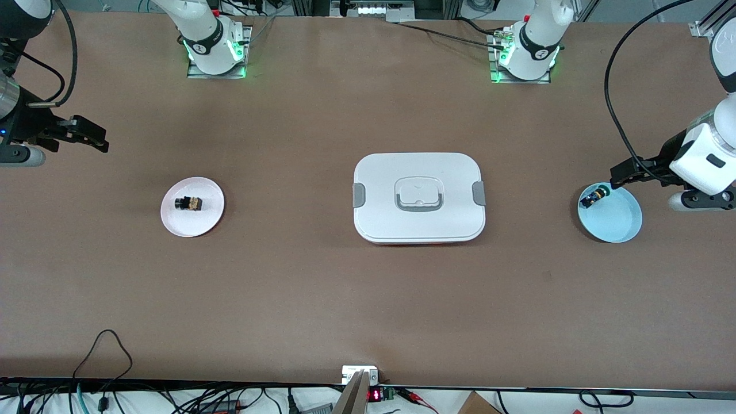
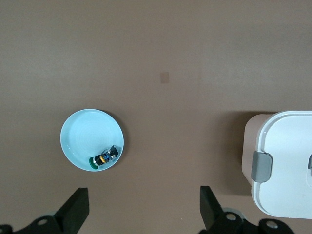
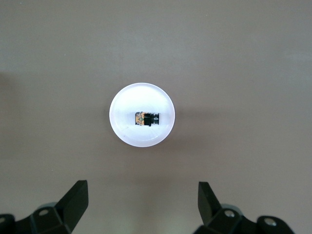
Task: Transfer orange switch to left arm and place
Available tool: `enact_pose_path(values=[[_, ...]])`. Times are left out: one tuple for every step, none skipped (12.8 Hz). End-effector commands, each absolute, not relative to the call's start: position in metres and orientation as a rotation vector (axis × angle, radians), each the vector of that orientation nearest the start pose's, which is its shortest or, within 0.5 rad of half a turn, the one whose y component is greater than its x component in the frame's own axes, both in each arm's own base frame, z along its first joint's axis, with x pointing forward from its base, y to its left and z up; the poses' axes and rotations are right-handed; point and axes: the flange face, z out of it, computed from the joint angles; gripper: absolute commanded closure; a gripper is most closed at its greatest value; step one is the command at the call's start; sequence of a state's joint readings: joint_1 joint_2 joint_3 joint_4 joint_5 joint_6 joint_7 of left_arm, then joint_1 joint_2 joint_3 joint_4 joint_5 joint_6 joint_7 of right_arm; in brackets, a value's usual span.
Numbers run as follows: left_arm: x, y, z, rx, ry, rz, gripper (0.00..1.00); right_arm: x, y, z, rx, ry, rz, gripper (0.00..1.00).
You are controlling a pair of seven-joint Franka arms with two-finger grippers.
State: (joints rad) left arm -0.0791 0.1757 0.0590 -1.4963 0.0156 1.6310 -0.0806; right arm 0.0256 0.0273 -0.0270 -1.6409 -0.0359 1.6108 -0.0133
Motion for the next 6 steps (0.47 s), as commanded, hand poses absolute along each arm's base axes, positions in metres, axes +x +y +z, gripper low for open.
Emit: enact_pose_path(values=[[0.6208, -0.0142, 0.5725, -3.124, -0.084, -0.030, 0.00, 0.5618, -0.0066, 0.5848, -3.163, -0.026, 0.100, 0.00], [0.6220, -0.0115, 0.5741, -3.117, -0.087, -0.047, 0.00, 0.5619, -0.0074, 0.5855, -3.163, -0.024, 0.098, 0.00], [0.6224, -0.0108, 0.5732, -3.118, -0.082, -0.045, 0.00, 0.5618, -0.0066, 0.5848, -3.163, -0.026, 0.100, 0.00], [0.6220, -0.0108, 0.5741, -3.118, -0.085, -0.047, 0.00, 0.5619, -0.0066, 0.5855, -3.163, -0.026, 0.098, 0.00], [0.6218, -0.0124, 0.5740, -3.117, -0.082, -0.045, 0.00, 0.5619, -0.0074, 0.5855, -3.163, -0.024, 0.098, 0.00], [0.6218, -0.0151, 0.5740, -3.118, -0.078, -0.045, 0.00, 0.5619, -0.0066, 0.5855, -3.163, -0.026, 0.098, 0.00]])
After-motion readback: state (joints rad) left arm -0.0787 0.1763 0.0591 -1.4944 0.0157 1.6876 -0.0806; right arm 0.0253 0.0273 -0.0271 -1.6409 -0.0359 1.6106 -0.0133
